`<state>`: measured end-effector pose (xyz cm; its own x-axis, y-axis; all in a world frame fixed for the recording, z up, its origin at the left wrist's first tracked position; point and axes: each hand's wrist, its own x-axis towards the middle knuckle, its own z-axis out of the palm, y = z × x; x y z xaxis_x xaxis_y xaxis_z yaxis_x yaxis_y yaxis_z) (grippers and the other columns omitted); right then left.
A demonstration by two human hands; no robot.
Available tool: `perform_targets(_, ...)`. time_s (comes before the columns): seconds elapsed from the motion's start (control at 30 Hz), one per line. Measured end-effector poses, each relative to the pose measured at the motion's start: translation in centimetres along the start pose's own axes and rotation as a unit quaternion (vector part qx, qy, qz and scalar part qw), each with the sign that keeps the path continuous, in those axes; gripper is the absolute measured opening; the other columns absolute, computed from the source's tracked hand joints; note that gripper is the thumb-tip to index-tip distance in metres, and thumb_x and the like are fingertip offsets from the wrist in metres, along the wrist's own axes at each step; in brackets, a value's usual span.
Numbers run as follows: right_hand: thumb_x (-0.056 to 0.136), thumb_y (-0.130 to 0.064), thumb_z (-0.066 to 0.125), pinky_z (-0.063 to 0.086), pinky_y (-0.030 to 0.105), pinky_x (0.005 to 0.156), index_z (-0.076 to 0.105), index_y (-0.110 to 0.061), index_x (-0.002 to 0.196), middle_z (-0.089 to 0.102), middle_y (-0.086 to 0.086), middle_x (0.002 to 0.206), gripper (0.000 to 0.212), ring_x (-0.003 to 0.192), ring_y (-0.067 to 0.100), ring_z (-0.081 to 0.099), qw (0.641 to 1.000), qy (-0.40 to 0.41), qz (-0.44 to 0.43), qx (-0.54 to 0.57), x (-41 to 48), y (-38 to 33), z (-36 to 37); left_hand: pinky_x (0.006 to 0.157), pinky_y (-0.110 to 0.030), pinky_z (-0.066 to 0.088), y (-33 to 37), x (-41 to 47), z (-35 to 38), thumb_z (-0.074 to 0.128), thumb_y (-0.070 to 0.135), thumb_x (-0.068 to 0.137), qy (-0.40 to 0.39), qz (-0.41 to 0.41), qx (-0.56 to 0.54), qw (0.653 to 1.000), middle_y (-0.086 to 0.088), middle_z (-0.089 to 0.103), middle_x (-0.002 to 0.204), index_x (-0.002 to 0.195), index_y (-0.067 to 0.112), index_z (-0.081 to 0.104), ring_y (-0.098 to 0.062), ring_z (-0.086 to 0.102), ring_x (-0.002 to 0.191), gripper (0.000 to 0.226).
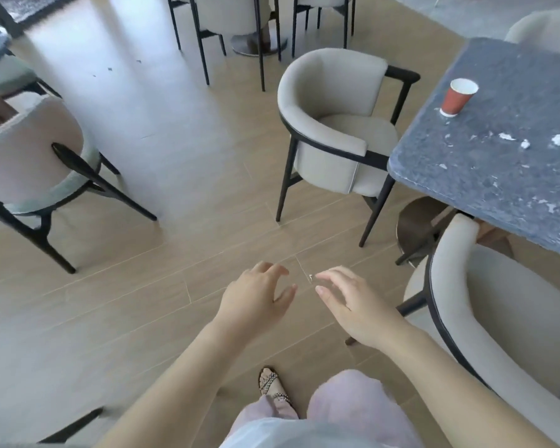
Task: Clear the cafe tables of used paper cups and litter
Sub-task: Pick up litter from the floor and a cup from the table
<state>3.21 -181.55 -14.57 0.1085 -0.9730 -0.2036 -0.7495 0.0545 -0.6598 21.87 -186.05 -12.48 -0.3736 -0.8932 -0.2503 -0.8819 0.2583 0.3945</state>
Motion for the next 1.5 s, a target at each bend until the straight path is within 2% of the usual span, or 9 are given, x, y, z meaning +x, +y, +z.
perform_targets(0.1, 0.093, -0.045, 0.037, 0.041, 0.026, 0.090, 0.047, -0.027, 0.123, 0.047, -0.016, 0.127, 0.037, 0.114, 0.007, 0.047, 1.000, 0.009, 0.024, 0.009, 2.1, 0.7, -0.2, 0.080, -0.031, 0.044, -0.4, 3.2, -0.2, 0.040, 0.050, 0.092, -0.028, 0.018, -0.005, 0.999, 0.010, 0.049, 0.128, 0.122, 0.030, 0.050, -0.018, 0.059, 0.096, 0.038)
perform_targets(0.3, 0.094, -0.042, 0.039, 0.042, 0.032, 0.092, 0.047, -0.024, 0.124, 0.049, -0.012, 0.127, 0.036, 0.114, 0.010, 0.049, 0.998, 0.016, 0.056, 0.027, 8.0, 3.5, -2.3, 0.081, -0.033, 0.046, 0.7, 11.3, -0.2, 0.038, 0.050, 0.092, -0.059, 0.035, 0.016, 0.998, 0.008, 0.050, 0.129, 0.123, 0.029, 0.049, -0.019, 0.057, 0.101, 0.039)
perform_targets(0.53, 0.094, -0.040, 0.040, 0.045, 0.037, 0.087, 0.051, -0.023, 0.118, 0.053, -0.007, 0.122, 0.032, 0.106, 0.015, 0.053, 0.997, 0.003, 0.073, 0.010, 14.2, 8.0, -4.2, 0.077, -0.033, 0.044, 1.6, 19.9, 1.5, 0.037, 0.049, 0.092, -0.088, 0.046, 0.024, 0.995, 0.006, 0.052, 0.126, 0.121, 0.029, 0.050, -0.021, 0.057, 0.102, 0.038)
perform_targets(0.7, 0.094, -0.035, 0.041, 0.041, 0.027, 0.076, 0.055, -0.022, 0.109, 0.057, -0.006, 0.111, 0.025, 0.094, 0.008, 0.054, 0.992, 0.042, 0.112, 0.049, 18.4, 11.1, -2.3, 0.068, -0.029, 0.038, -0.3, 24.9, 3.9, 0.037, 0.049, 0.093, -0.111, 0.056, 0.046, 0.991, 0.005, 0.053, 0.124, 0.121, 0.028, 0.049, -0.021, 0.056, 0.102, 0.038)
perform_targets(0.83, 0.094, -0.033, 0.042, 0.034, 0.020, 0.072, 0.056, -0.019, 0.109, 0.058, -0.004, 0.111, 0.024, 0.087, 0.000, 0.046, 0.985, 0.069, 0.138, 0.079, 22.3, 14.0, 1.3, 0.069, -0.031, 0.038, -2.6, 29.3, 7.3, 0.036, 0.048, 0.093, -0.126, 0.071, 0.067, 0.987, 0.004, 0.053, 0.124, 0.123, 0.029, 0.048, -0.022, 0.055, 0.105, 0.037)
perform_targets(1.03, 0.094, -0.030, 0.044, 0.041, 0.024, 0.079, 0.058, -0.016, 0.107, 0.059, -0.001, 0.109, 0.024, 0.089, 0.004, 0.050, 0.977, 0.086, 0.166, 0.103, 26.7, 20.8, 8.3, 0.069, -0.032, 0.035, -7.4, 35.3, 15.9, 0.038, 0.046, 0.093, -0.140, 0.101, 0.092, 0.981, 0.003, 0.054, 0.123, 0.126, 0.029, 0.046, -0.023, 0.053, 0.110, 0.038)
perform_targets(1.23, 0.094, -0.033, 0.042, 0.033, 0.019, 0.073, 0.057, -0.019, 0.108, 0.057, -0.005, 0.109, 0.025, 0.088, -0.001, 0.047, 0.975, 0.066, 0.192, 0.090, 29.6, 30.5, 18.0, 0.069, -0.030, 0.033, -12.9, 40.4, 28.2, 0.041, 0.042, 0.092, -0.168, 0.111, 0.106, 0.974, 0.005, 0.052, 0.126, 0.127, 0.030, 0.044, -0.022, 0.052, 0.112, 0.037)
perform_targets(1.5, 0.094, -0.036, 0.040, 0.047, 0.033, 0.078, 0.056, -0.023, 0.105, 0.056, -0.009, 0.109, 0.023, 0.093, 0.010, 0.056, 0.973, 0.044, 0.214, 0.070, 34.5, 44.4, 30.8, 0.068, -0.030, 0.038, -19.2, 47.6, 46.5, 0.040, 0.041, 0.093, -0.201, 0.117, 0.109, 0.966, 0.003, 0.054, 0.124, 0.129, 0.026, 0.044, -0.022, 0.055, 0.108, 0.039)
